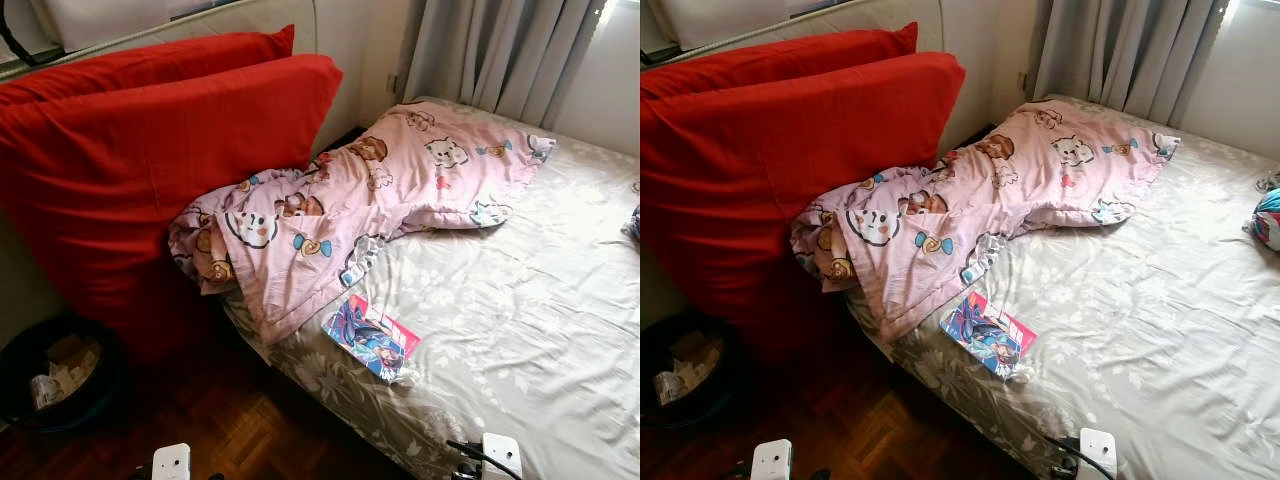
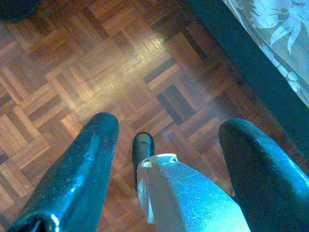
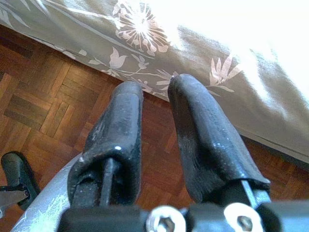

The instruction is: Clean up the room

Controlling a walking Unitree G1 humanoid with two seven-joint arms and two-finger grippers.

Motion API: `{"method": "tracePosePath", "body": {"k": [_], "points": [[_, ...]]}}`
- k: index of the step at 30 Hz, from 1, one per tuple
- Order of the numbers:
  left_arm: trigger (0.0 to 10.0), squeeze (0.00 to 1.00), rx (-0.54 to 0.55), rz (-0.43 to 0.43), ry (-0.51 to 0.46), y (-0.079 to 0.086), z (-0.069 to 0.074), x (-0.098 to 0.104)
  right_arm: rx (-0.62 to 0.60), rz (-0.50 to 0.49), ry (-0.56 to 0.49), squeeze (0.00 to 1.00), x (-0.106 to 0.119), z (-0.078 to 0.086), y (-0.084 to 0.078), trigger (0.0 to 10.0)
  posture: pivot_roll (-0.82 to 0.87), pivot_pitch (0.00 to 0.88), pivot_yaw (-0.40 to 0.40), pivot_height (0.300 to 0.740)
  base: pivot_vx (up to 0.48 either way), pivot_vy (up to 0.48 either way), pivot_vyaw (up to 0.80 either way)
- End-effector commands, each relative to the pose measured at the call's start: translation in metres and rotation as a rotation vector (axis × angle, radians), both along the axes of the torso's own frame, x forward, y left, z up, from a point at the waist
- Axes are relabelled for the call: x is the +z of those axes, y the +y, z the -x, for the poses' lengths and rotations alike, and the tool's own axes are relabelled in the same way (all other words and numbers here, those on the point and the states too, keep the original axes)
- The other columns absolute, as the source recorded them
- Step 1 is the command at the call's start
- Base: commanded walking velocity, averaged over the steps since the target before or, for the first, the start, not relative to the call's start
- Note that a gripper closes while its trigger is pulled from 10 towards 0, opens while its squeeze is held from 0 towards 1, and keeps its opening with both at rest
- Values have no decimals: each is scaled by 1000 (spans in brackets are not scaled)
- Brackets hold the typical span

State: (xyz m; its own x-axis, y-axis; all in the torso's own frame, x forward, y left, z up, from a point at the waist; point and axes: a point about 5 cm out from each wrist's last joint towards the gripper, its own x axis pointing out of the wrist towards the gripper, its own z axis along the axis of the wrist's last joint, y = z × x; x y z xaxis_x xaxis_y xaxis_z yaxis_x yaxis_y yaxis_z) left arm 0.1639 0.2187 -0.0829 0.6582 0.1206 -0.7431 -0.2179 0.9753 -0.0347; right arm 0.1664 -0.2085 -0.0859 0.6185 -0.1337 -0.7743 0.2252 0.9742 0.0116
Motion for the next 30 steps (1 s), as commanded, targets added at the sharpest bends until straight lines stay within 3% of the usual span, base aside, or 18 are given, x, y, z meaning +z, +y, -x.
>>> {"method": "tracePosePath", "body": {"k": [1, 30], "points": [[10000, 0, 23, -62, 22, 39, -32, 22, 56, -69, -40, 0, 18, -39, -2, 10000, -83, 0, 59, 740, 0, 0, 0], [10000, 0, 22, -61, 13, 39, -34, 23, 57, -78, -56, 0, 19, -42, -1, 10000, -78, 0, 57, 740, 0, 0, 0]]}}
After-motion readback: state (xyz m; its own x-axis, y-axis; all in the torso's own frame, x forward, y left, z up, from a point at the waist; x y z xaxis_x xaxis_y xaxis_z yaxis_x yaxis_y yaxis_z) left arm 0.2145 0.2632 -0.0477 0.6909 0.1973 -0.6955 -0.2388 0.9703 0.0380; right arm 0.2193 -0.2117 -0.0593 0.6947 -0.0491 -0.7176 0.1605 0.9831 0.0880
